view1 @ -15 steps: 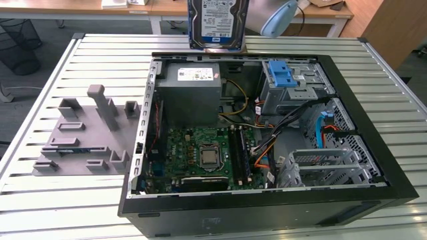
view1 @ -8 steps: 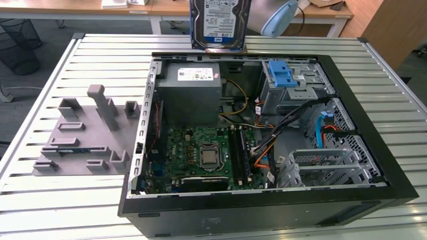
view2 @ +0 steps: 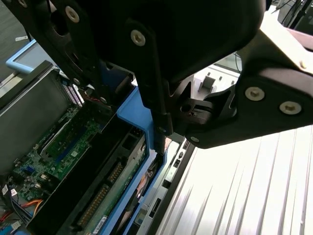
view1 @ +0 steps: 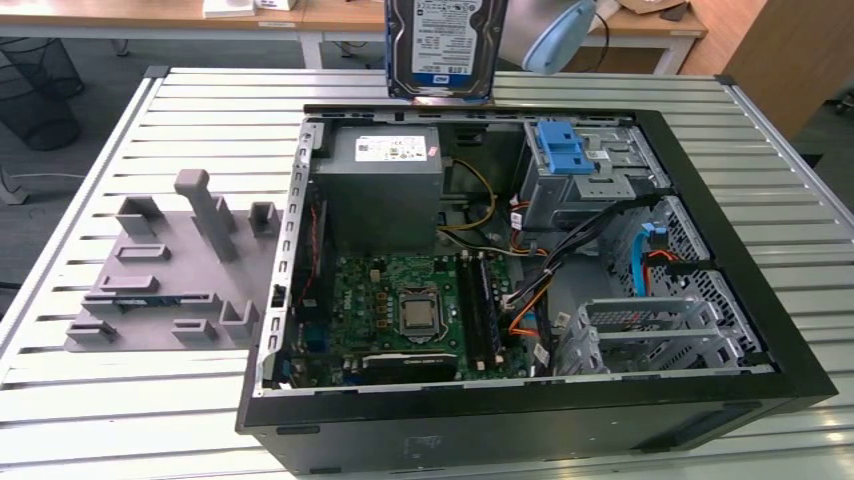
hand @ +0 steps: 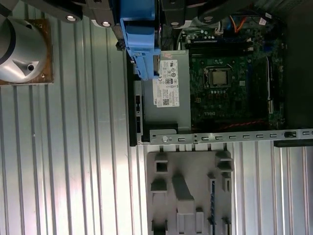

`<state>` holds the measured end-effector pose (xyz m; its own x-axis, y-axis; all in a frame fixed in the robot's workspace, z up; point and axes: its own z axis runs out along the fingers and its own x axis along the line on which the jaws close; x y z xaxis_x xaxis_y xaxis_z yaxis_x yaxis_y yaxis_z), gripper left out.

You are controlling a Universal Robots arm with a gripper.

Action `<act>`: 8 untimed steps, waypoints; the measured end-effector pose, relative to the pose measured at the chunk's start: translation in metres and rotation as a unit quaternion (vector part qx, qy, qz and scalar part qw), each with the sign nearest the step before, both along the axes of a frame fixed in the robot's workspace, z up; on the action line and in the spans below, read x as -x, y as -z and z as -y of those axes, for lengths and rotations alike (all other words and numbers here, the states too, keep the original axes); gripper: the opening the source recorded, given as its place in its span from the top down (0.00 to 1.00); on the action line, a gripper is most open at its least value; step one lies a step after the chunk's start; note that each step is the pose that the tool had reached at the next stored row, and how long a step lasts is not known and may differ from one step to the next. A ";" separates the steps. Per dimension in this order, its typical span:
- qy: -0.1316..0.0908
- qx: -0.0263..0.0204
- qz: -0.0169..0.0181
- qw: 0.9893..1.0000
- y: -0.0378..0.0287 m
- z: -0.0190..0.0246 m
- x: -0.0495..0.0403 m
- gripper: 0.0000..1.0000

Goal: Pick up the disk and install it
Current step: 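Pick up the disk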

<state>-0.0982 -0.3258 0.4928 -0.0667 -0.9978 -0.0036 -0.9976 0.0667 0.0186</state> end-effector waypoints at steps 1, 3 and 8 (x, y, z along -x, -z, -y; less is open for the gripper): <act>0.000 0.000 0.000 1.000 0.0000 0.0000 -0.0006 0.63; 0.000 0.000 0.000 1.000 0.0001 0.0000 -0.0030 0.63; 0.000 0.000 0.000 1.000 0.0001 0.0000 -0.0021 0.63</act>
